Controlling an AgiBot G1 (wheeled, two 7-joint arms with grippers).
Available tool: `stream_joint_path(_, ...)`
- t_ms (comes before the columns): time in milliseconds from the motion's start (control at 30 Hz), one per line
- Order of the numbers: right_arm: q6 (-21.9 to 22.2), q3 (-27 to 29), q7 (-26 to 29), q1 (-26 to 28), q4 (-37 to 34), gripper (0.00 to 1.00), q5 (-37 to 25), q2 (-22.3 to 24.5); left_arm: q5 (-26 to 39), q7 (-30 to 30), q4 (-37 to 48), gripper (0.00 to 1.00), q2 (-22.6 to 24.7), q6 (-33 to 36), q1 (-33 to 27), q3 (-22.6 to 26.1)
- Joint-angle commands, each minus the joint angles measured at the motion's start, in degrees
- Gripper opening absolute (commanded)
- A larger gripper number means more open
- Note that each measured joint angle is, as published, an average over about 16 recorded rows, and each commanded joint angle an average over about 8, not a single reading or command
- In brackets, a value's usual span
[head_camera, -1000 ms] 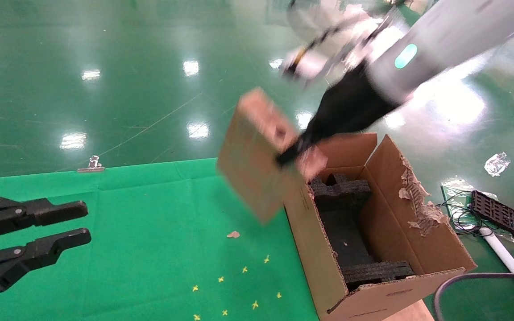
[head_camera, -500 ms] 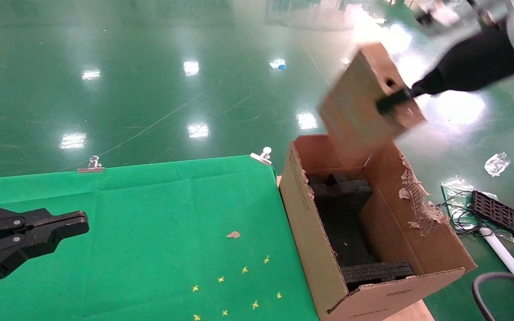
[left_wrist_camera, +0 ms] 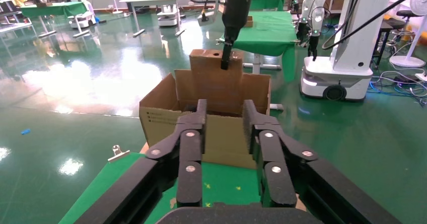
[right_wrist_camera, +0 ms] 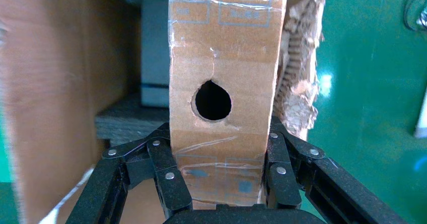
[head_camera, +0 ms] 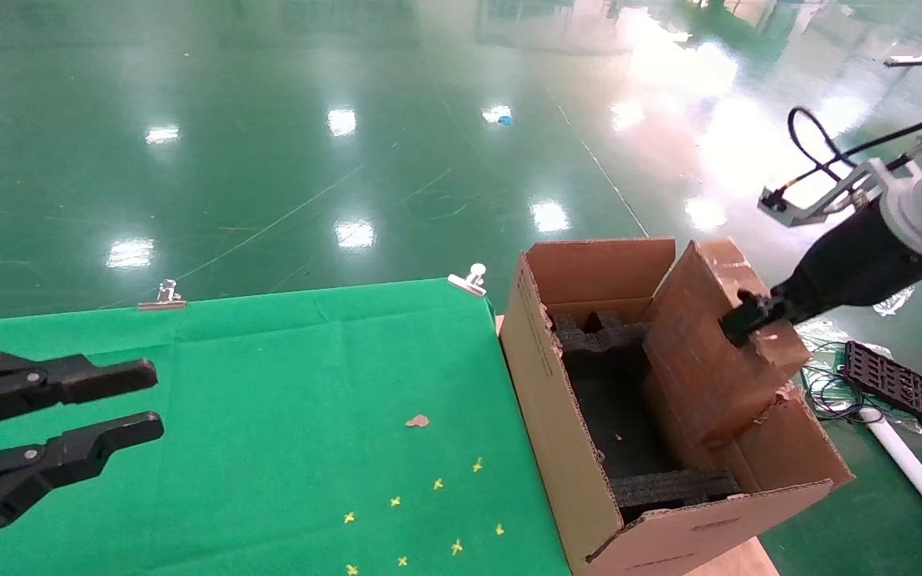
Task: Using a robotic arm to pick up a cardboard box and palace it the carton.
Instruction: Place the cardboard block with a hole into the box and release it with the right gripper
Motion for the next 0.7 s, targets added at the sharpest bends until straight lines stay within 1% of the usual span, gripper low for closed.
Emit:
stream_joint_path(33,-0.04,-0.39,-0.37,-1.24,-1.61,0.00,-0.22,-0.53,0.00,0.00,0.00,1.00,0.00,0.00,0.00,0.01)
stream_joint_path(333,2.16,-0.95,-2.35,-6.37,-6.97,0.00,-0.32,-2.50,-0.03,0.02,0.00,1.00,-0.02,-0.02,-0.01,0.04)
stream_joint_path(467,4.29,-0.57,-3.18,-9.21,-8.98,0.00,0.51,-3.04,-0.04,0.03,0.00,1.00,-0.02,-0.02,-0.01,0.05)
stream_joint_path(700,8.43,0.48,-4.86,-15.78,-11.63,0.00,2.78,-3.79,-0.05,0.04,0.00,1.00,-0.03,-0.03,-0.02,0.08)
